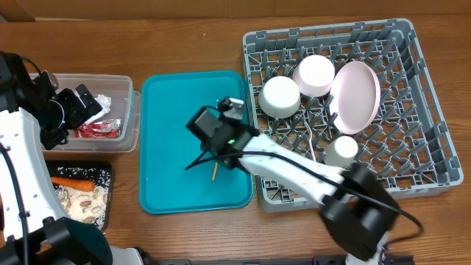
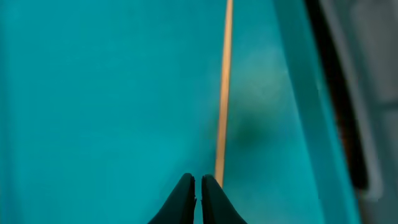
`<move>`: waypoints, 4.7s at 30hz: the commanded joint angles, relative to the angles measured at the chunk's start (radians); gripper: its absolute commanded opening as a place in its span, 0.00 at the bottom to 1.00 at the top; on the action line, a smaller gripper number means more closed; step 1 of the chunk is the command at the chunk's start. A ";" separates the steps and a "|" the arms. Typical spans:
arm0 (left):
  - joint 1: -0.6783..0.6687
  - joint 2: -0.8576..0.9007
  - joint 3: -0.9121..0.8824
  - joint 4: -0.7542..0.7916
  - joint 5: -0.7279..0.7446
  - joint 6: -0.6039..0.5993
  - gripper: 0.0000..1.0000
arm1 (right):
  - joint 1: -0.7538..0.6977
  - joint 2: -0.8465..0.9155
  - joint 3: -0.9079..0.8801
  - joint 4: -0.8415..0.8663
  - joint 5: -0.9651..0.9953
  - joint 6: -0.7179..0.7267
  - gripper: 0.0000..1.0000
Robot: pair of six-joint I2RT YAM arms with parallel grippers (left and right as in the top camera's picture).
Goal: Sort waste into correct bins and load items into the dishwasher
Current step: 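Move the right gripper to the wooden chopstick on the teal tray and grip it, then lift the chopstick with the right gripper and carry it over the rack, then lower the chopstick into the rack and open the right gripper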
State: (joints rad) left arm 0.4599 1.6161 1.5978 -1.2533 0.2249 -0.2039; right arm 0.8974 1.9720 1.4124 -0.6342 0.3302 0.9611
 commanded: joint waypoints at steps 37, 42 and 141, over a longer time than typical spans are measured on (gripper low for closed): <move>-0.002 -0.002 0.022 0.001 0.004 -0.006 1.00 | -0.003 0.114 -0.008 0.065 0.062 0.001 0.15; -0.002 -0.002 0.022 0.001 0.004 -0.006 1.00 | -0.003 0.116 -0.008 0.065 0.062 0.001 0.27; -0.002 -0.002 0.022 0.001 0.004 -0.006 1.00 | -0.451 -0.326 -0.177 -0.355 0.020 -0.735 0.04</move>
State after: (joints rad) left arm 0.4599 1.6161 1.5982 -1.2533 0.2245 -0.2039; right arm 0.4515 1.6695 1.2442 -1.0019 0.3683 0.2646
